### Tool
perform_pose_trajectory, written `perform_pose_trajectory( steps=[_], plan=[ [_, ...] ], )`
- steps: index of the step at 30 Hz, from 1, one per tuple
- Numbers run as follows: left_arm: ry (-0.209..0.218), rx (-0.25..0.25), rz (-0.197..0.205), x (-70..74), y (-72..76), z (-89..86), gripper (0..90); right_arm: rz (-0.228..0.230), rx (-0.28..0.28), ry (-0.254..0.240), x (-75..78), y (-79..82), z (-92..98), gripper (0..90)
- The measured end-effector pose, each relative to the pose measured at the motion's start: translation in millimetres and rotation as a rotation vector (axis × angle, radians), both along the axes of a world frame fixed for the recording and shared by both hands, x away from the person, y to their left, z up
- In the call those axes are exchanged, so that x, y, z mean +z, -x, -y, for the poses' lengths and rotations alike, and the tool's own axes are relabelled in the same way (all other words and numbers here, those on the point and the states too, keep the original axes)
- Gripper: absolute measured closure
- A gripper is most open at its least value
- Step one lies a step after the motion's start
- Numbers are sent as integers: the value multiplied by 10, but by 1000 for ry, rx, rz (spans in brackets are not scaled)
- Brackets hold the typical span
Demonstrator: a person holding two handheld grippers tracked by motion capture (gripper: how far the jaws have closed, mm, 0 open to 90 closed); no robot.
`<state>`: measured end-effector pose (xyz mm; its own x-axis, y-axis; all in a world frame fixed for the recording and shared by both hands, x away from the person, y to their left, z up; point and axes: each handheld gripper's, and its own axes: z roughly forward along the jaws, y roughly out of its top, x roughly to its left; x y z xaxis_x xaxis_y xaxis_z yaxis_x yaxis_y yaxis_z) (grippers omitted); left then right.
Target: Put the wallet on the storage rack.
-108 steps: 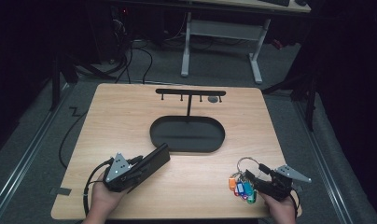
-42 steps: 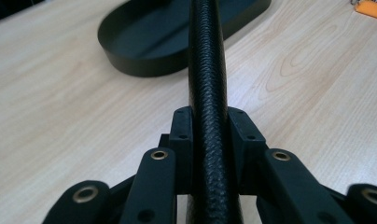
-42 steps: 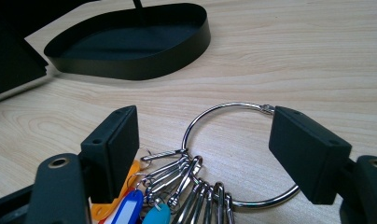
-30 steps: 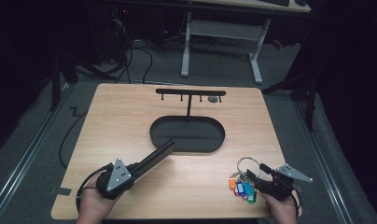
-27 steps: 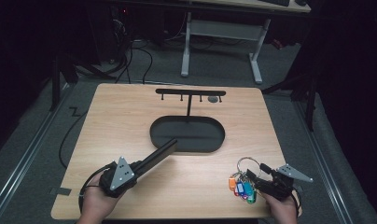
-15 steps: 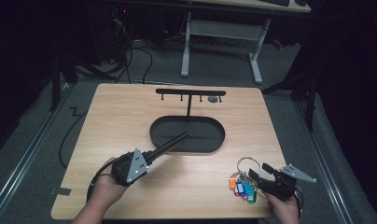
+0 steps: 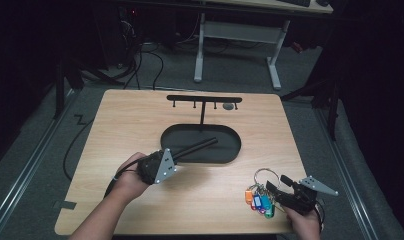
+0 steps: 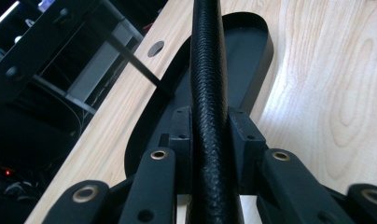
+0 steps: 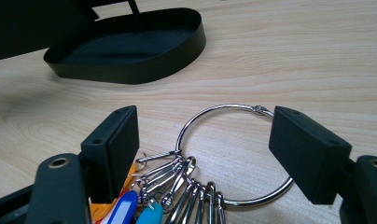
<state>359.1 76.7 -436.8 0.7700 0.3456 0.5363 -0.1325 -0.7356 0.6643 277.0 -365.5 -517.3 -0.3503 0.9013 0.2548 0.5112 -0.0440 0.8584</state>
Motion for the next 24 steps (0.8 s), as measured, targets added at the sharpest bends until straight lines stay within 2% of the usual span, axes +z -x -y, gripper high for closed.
perform_pose_trajectory(
  steps=[6, 12, 18, 22, 24],
  plan=[
    [-52, -22, 14, -57, -181, 161, 741, 0, 2, 3, -10, -7, 5, 247],
    [-66, -42, 42, -85, -339, 315, 742, 0, 1, 1, -10, -4, 18, 247],
    [-54, -61, 42, -70, -523, 445, 742, 7, -6, -9, 7, 21, 32, 247],
    [-60, -67, 41, -67, -644, 511, 742, 6, -11, -17, 7, 36, 51, 247],
    [-41, -73, 36, -74, -695, 519, 742, 6, -13, -18, 5, 45, 62, 247]
  ],
)
